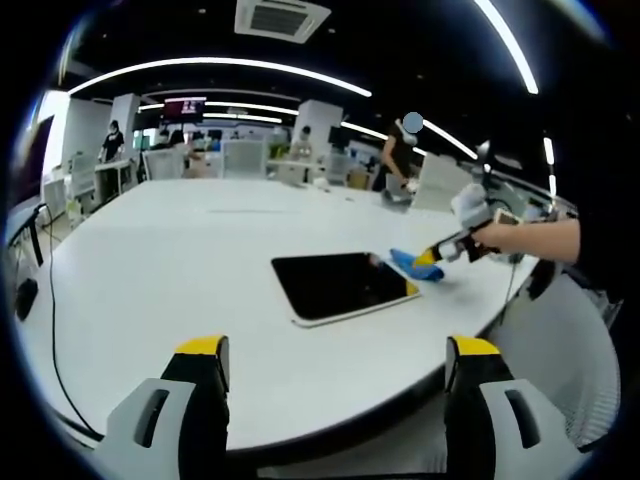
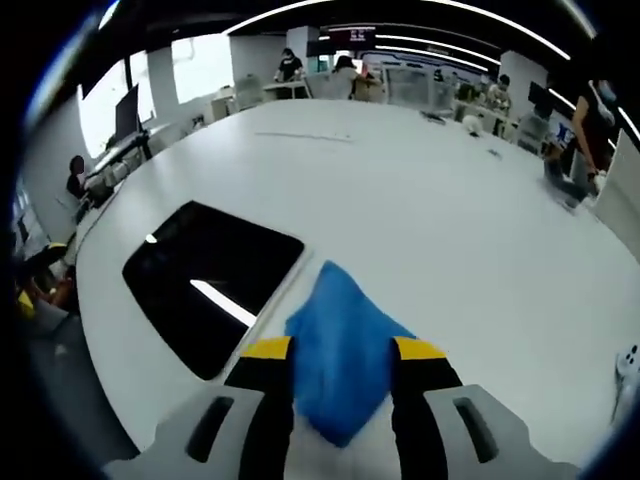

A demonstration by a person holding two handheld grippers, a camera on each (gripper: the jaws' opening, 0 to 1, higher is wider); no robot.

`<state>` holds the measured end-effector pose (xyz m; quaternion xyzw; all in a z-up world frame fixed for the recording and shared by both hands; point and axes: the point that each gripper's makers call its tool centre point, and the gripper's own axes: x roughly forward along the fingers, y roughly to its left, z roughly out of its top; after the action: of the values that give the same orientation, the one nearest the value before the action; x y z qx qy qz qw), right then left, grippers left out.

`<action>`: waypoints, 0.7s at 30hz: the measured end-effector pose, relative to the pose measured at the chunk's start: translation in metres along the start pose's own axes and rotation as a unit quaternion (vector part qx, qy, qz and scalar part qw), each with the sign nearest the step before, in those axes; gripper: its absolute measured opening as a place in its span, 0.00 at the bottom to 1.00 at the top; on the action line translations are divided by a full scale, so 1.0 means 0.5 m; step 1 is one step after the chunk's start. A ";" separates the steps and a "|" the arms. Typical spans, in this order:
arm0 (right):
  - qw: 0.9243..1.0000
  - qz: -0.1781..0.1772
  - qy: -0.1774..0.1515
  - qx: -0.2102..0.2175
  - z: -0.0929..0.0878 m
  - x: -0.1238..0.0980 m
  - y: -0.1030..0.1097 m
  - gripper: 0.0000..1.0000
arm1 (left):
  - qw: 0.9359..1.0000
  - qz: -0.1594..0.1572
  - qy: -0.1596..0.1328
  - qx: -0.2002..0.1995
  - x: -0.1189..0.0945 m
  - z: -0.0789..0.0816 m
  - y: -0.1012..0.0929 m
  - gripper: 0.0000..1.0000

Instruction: Wipe the mirror surface with the cleaning cloth until all visible marks leave the cleaned area.

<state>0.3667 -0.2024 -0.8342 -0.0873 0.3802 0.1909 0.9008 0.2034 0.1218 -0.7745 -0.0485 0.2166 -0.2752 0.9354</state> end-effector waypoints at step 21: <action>0.997 0.038 -0.072 0.007 -0.030 -0.154 0.108 0.39 | 1.000 0.001 -0.002 0.002 -0.003 0.000 -0.001 0.89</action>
<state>0.2856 -0.1792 -0.7899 -0.0521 0.3189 0.2284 0.9184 0.2023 0.1222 -0.7739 -0.0473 0.2143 -0.2747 0.9361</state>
